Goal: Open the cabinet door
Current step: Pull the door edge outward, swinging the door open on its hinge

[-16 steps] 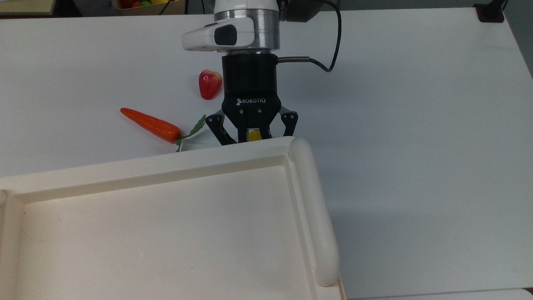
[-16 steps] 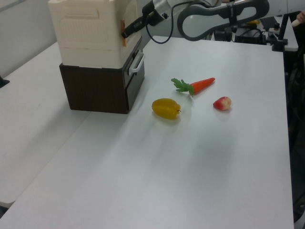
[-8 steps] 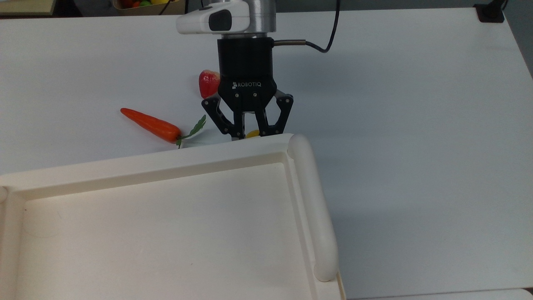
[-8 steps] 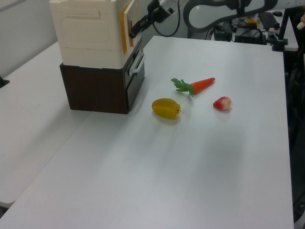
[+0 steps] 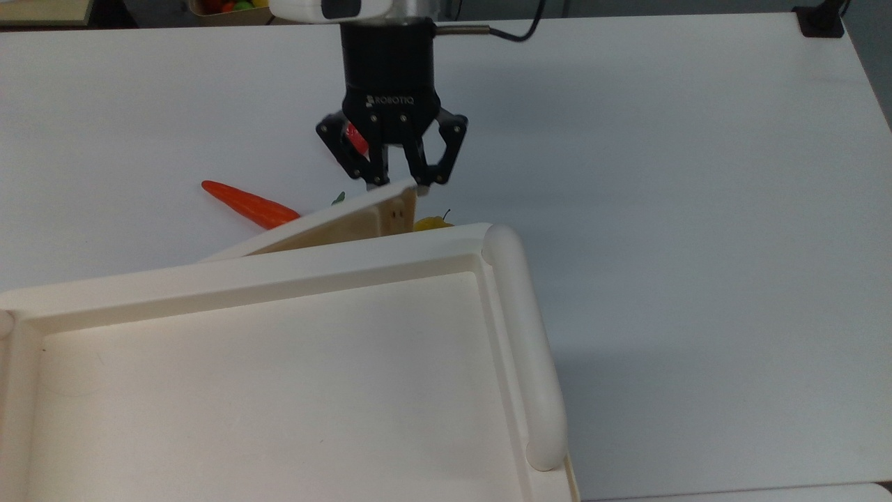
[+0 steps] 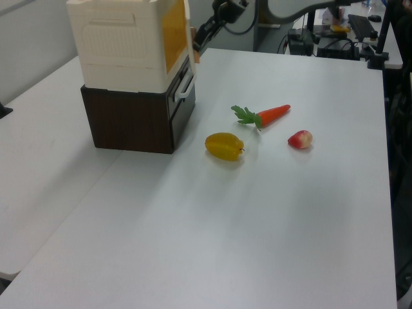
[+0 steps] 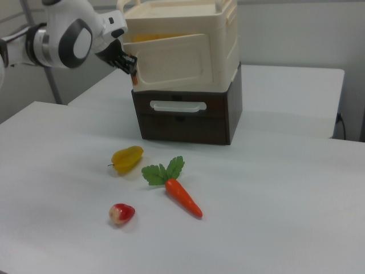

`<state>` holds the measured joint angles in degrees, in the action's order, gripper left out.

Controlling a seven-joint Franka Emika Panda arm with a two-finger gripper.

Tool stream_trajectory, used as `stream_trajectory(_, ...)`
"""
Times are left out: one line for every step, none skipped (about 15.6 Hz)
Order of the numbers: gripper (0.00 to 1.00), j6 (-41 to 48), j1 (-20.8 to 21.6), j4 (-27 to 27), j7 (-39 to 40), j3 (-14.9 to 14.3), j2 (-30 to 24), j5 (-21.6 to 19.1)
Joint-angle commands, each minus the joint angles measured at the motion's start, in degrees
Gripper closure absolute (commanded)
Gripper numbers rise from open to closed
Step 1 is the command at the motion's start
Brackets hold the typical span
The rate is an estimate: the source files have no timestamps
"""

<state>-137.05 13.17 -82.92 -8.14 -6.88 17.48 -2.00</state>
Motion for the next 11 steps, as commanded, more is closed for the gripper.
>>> stream_trajectory(1.00, 13.2, -2.9, -4.4, 1.9, -0.6, -5.8, -1.4)
stream_trajectory(0.96, 16.3, -3.6, -4.4, 3.3, -0.6, -6.7, -2.6)
stream_trajectory(0.90, 19.8, -4.5, -4.4, 4.4, -0.7, -7.5, -3.0)
stream_trajectory(0.83, 23.1, -5.4, -4.4, 5.2, -0.7, -8.2, -3.0)
stream_trajectory(0.76, 26.3, -6.5, -4.4, 6.0, -0.7, -8.9, -3.0)
stream_trajectory(0.63, 29.1, -7.3, -4.4, 7.3, -0.7, -9.4, -3.0)
stream_trajectory(0.51, 31.6, -8.0, -4.4, 8.7, -0.7, -9.7, -3.0)
stream_trajectory(0.30, 33.8, -8.7, -4.4, 9.1, -0.8, -10.4, -3.0)
stream_trajectory(0.07, 36.1, -9.1, -4.4, 8.5, -0.8, -10.7, -2.8)
stream_trajectory(0.00, 39.2, -9.2, -4.4, 8.5, -0.9, -11.5, -2.1)
stream_trajectory(0.00, 41.9, -9.7, -4.4, 8.5, -1.0, -12.2, -2.0)
